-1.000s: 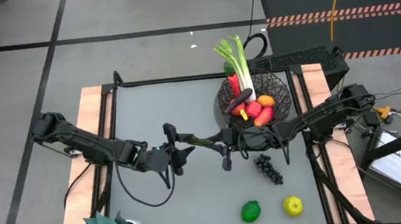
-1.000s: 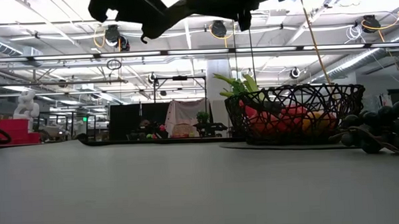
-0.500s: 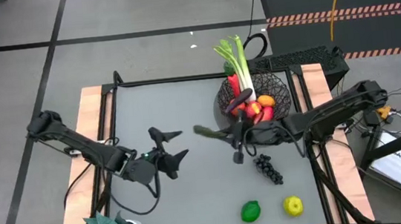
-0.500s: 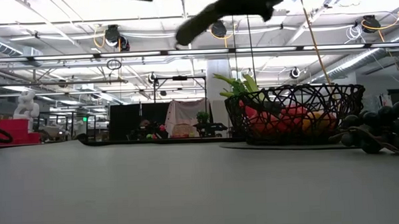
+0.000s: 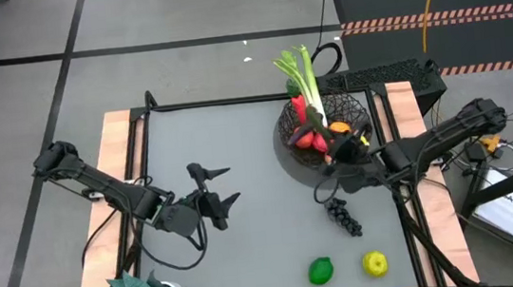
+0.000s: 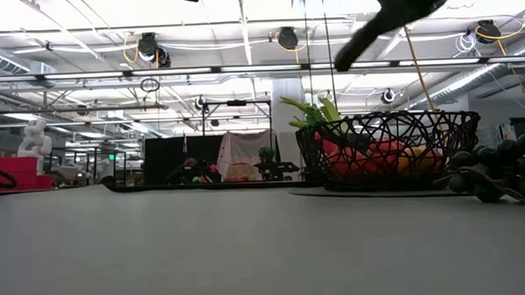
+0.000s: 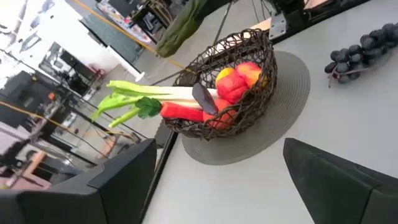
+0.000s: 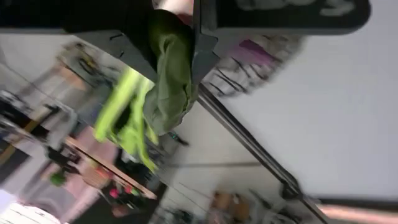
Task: Build produce basket
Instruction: Put the chili pepper into the black wire basket, then put the lime into the black wire basket
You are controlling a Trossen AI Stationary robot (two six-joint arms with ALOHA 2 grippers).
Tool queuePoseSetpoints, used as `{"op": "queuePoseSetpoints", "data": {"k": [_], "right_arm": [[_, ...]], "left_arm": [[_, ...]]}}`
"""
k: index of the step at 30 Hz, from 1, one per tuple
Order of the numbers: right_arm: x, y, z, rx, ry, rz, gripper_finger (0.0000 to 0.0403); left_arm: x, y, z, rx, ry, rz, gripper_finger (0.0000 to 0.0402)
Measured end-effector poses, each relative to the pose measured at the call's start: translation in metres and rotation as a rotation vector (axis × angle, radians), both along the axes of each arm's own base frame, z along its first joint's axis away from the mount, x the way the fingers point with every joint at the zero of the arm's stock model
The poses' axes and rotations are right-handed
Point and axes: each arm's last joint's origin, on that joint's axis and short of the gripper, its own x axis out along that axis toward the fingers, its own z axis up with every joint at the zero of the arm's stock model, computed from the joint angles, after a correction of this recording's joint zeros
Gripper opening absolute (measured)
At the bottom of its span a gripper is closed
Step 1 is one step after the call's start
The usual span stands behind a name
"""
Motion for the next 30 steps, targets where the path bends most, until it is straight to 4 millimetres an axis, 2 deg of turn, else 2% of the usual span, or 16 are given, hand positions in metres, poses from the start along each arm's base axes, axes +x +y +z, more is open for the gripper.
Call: {"op": "queuePoseSetpoints", "data": {"k": [6,11,16,23,27,30], "right_arm": [[-0.008,-0.020,-0.018,-0.015,0.104,-0.131,0.0058],[-0.018,-0.038,-0.048,-0.018,0.173,-0.231,0.0061],[-0.029,-0.055,-0.074,-0.010,0.210,-0.330,0.0086],[-0.025,-0.064,-0.075,0.093,0.163,-0.344,0.0174],[-0.021,-0.062,-0.070,0.183,0.118,-0.266,0.0222],[-0.017,-0.060,-0.057,0.295,0.053,-0.170,0.0245]], "left_arm": [[0.000,-0.003,-0.001,-0.060,-0.005,-0.044,0.0351],[0.000,-0.003,-0.001,-0.071,-0.006,-0.049,0.0351],[0.000,-0.003,-0.001,-0.070,-0.005,-0.050,0.0351],[0.000,-0.003,-0.001,-0.070,-0.005,-0.050,0.0351],[0.000,-0.003,-0.001,-0.062,0.000,-0.052,0.0351],[0.000,-0.003,-0.001,-0.047,0.008,-0.058,0.0351]]}}
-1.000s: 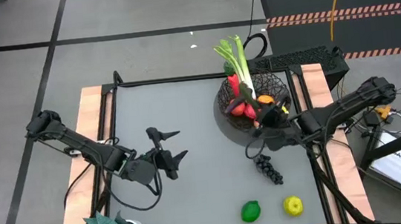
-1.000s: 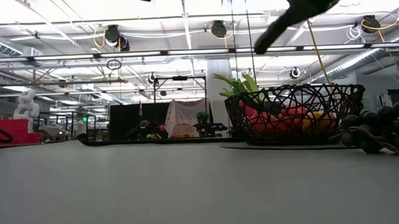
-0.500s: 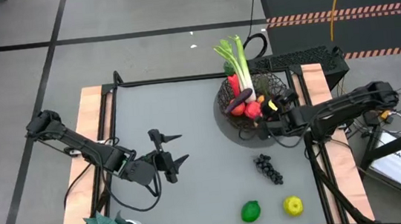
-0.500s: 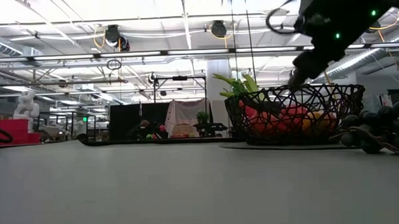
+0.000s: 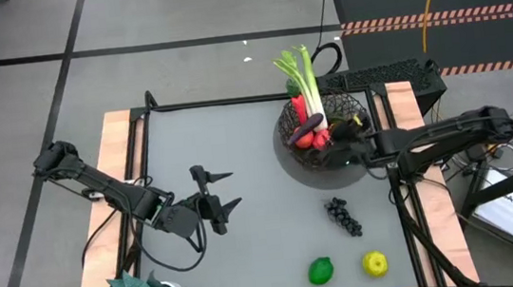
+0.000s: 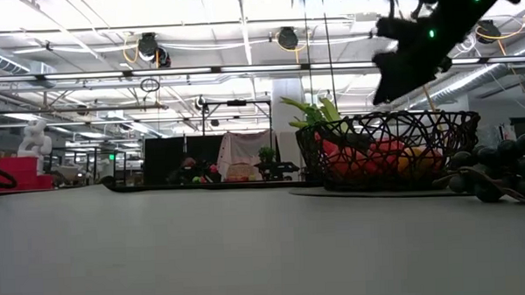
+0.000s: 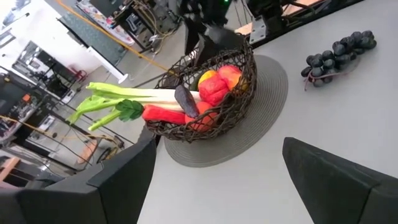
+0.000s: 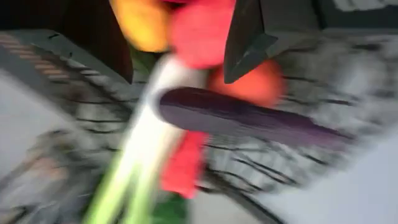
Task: Build produce basket
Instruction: Put the lime into the black wire basket
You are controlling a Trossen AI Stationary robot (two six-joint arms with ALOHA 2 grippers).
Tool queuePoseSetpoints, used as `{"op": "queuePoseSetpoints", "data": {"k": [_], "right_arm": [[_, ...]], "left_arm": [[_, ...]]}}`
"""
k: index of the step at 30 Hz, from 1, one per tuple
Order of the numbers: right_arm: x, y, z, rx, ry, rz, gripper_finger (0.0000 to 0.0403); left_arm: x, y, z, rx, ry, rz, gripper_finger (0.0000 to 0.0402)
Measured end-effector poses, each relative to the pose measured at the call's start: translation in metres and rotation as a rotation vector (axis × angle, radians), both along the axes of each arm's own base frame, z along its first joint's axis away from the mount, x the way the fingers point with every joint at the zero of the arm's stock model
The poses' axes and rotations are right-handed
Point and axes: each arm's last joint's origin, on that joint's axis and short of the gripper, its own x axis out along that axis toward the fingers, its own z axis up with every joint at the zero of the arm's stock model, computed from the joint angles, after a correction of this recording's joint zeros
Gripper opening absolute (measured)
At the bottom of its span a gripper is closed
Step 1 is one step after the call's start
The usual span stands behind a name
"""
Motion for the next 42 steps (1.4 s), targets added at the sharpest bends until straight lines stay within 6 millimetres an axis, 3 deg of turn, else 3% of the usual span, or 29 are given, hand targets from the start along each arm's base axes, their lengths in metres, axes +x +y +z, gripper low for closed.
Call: {"op": "queuePoseSetpoints", "data": {"k": [4,9,20,26,31,37,42], "right_arm": [[0.004,0.008,0.021,0.163,-0.173,0.140,0.0253],[0.009,0.031,0.040,0.299,-0.379,0.372,0.0245],[0.002,0.121,0.042,0.427,-0.397,0.760,0.0227],[-0.008,0.177,0.023,0.438,-0.308,0.952,0.0227],[0.000,0.210,-0.002,0.483,-0.287,1.041,0.0246],[0.010,0.228,-0.027,0.559,-0.223,1.122,0.0281],[0.017,0.230,-0.046,0.488,-0.120,1.169,0.0308]], "left_arm": [[0.000,0.000,0.000,0.021,0.010,-0.007,0.0351],[0.002,0.003,0.000,0.027,0.012,0.003,0.0351],[0.006,0.012,0.001,0.058,0.020,0.026,0.0351],[0.009,0.015,0.003,0.018,0.001,0.011,0.0351],[0.011,0.017,0.005,-0.017,-0.031,0.007,0.0351],[0.011,0.016,0.005,-0.024,-0.034,0.006,0.0351],[0.011,0.017,0.005,-0.023,-0.033,0.007,0.0351]]}}
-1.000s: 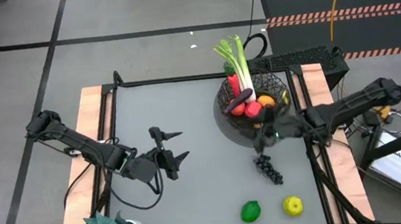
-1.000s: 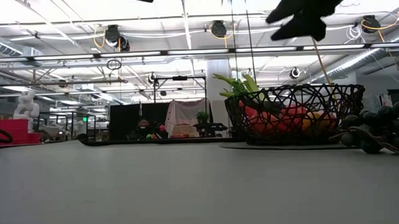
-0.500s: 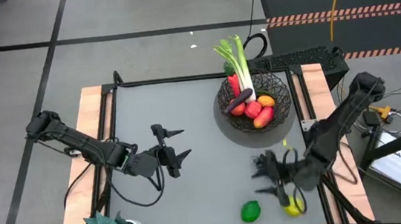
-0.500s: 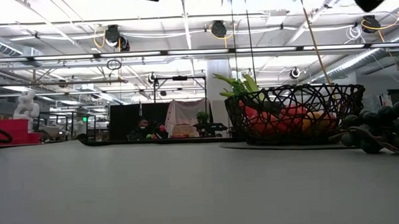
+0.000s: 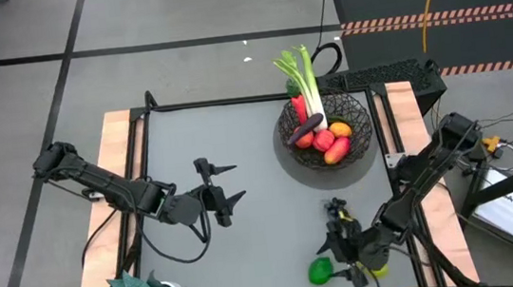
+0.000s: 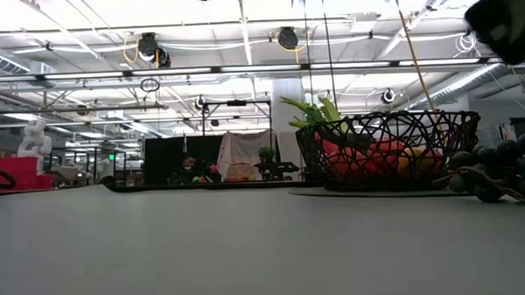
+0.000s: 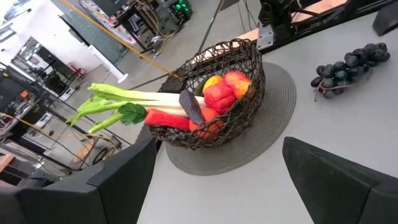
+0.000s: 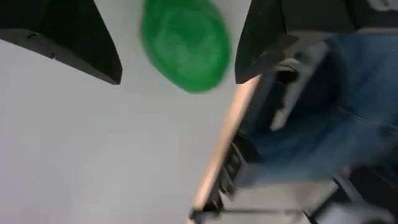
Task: Build produce basket
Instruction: Put the lime into the black wire basket
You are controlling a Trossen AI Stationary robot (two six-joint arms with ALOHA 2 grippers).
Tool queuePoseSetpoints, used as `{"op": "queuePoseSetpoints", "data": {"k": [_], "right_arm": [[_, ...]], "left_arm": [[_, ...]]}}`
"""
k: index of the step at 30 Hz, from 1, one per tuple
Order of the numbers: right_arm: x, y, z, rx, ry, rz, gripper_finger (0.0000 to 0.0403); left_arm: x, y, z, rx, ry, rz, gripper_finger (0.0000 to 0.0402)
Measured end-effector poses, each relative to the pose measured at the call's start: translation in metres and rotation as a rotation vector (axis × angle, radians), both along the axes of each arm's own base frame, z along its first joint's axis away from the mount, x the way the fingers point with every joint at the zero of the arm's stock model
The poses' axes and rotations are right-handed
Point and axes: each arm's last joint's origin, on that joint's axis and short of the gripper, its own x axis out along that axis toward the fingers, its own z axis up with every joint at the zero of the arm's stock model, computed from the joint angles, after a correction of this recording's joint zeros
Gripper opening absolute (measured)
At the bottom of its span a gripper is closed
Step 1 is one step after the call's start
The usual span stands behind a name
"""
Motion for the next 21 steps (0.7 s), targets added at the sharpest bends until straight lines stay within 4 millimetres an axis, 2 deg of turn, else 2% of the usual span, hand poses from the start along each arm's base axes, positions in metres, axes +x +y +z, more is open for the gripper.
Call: {"op": "queuePoseSetpoints", "data": {"k": [5,10,17,21], "right_arm": [[0.012,-0.004,-0.017,-0.047,0.030,-0.006,0.0334],[0.023,-0.006,-0.031,0.066,0.119,0.016,0.0351],[0.030,-0.009,-0.041,0.084,0.166,-0.005,0.0352],[0.029,-0.008,-0.043,0.110,0.202,0.041,0.0328]], "left_arm": [[0.000,0.000,0.000,-0.005,-0.001,0.002,0.0351],[-0.001,-0.001,0.000,-0.010,-0.003,-0.002,0.0351],[-0.001,-0.002,0.000,-0.009,-0.003,-0.005,0.0351],[-0.002,-0.004,0.000,0.002,0.002,-0.014,0.0351]]}}
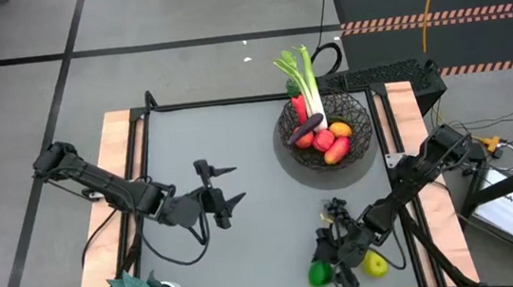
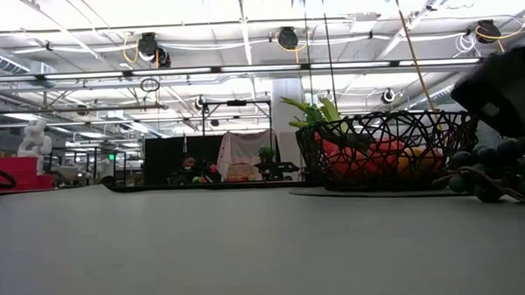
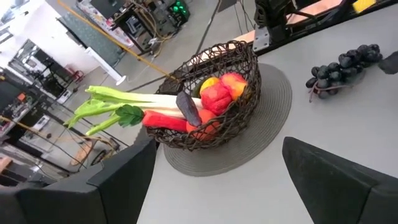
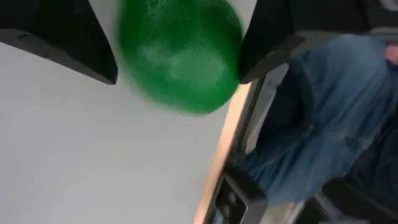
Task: Build produce basket
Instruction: Put the lime into the black wire basket
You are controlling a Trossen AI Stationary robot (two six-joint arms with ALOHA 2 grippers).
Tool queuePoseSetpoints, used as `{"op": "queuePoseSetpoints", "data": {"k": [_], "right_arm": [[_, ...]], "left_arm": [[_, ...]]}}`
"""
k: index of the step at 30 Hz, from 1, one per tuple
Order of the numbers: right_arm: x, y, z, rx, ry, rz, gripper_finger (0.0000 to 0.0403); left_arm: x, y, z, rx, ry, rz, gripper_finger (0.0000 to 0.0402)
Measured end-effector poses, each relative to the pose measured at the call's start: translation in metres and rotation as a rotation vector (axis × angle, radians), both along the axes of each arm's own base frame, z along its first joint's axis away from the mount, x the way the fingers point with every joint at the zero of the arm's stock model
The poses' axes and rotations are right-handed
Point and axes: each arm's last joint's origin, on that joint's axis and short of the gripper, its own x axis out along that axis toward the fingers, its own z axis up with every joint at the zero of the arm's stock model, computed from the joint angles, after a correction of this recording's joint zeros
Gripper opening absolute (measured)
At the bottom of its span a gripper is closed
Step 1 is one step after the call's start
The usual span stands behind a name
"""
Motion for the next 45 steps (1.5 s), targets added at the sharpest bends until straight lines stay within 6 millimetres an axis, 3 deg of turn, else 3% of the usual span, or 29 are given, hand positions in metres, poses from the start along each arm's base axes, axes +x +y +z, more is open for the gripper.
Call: {"op": "queuePoseSetpoints", "data": {"k": [8,14,18,23,33,39,45], "right_arm": [[-0.003,0.002,-0.002,0.020,0.037,0.028,0.0257],[-0.002,0.003,0.004,0.028,-0.022,0.038,0.0267],[0.001,0.002,0.027,0.056,-0.163,0.052,0.0276],[0.002,-0.016,0.065,-0.061,-0.381,-0.021,0.0269],[-0.012,-0.059,0.143,-0.443,-0.785,-0.256,0.0275],[-0.022,-0.074,0.168,-0.563,-0.865,-0.455,0.0276],[-0.024,-0.077,0.173,-0.447,-0.867,-0.564,0.0276]], "left_arm": [[-0.002,-0.004,0.000,0.028,0.011,-0.026,0.0351],[-0.009,-0.011,0.009,0.019,-0.012,-0.056,0.0351],[-0.026,-0.017,0.029,-0.049,-0.077,-0.094,0.0351],[-0.049,-0.018,0.045,-0.168,-0.141,-0.117,0.0351],[-0.065,-0.014,0.048,-0.236,-0.130,-0.116,0.0351],[-0.066,-0.013,0.045,-0.249,-0.108,-0.101,0.0351],[-0.066,-0.013,0.045,-0.276,-0.118,-0.092,0.0351]]}}
